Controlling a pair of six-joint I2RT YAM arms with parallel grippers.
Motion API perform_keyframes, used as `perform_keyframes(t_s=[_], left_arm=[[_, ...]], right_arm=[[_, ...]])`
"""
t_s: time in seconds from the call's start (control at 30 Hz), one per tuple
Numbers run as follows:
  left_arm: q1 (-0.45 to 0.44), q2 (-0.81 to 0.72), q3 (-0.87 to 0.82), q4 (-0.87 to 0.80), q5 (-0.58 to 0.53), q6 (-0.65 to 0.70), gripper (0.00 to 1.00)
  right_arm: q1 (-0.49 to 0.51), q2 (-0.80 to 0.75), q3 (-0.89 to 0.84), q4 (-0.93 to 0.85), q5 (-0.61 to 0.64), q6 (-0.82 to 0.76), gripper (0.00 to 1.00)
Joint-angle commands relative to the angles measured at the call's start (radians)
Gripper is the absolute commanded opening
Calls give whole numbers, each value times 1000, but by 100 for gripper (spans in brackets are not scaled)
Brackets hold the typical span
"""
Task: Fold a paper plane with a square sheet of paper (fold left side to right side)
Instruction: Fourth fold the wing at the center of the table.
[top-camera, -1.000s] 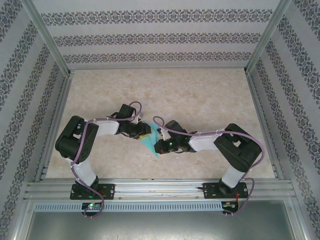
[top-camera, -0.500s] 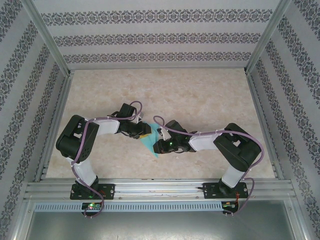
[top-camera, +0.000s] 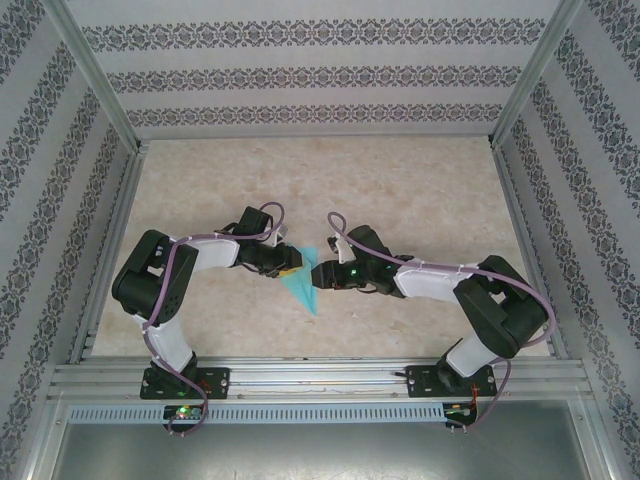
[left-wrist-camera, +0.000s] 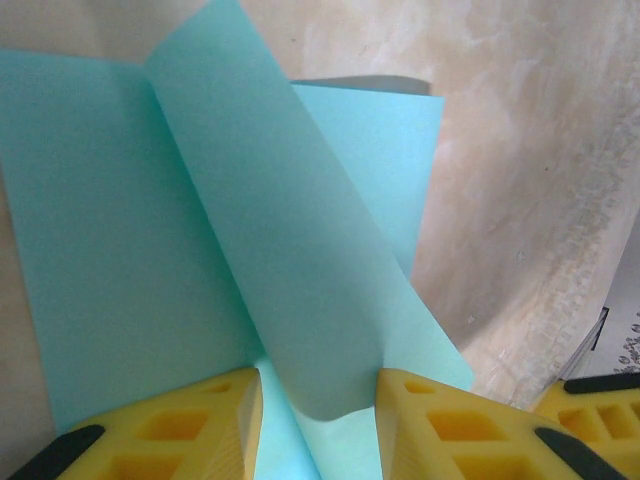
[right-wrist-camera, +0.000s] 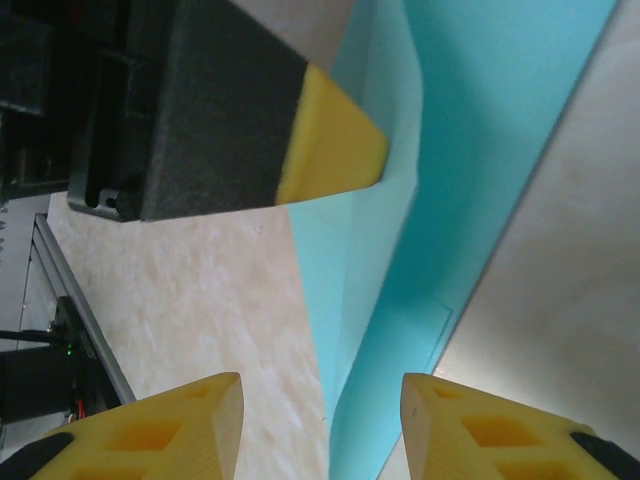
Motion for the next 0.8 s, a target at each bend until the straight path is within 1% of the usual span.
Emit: perform_keyframes(t_s=[0.0, 0.27, 0.33, 0.47, 0.77], left_arm=[[-10, 42, -14, -52, -90, 22, 36], [-11, 43, -14, -50, -85, 20, 36], [-11, 43, -14, -51, -85, 20, 36], [-11, 42, -12, -52, -85, 20, 36], [-11, 43, -9, -57, -88, 24, 36]], right_arm=[[3, 35, 27, 21, -23, 19, 46], [17, 141, 80, 61, -24, 45, 42], [21, 159, 87, 71, -27, 50, 39], [23, 175, 89, 76, -28, 53, 30], [19, 179, 72, 56, -5, 46, 13]])
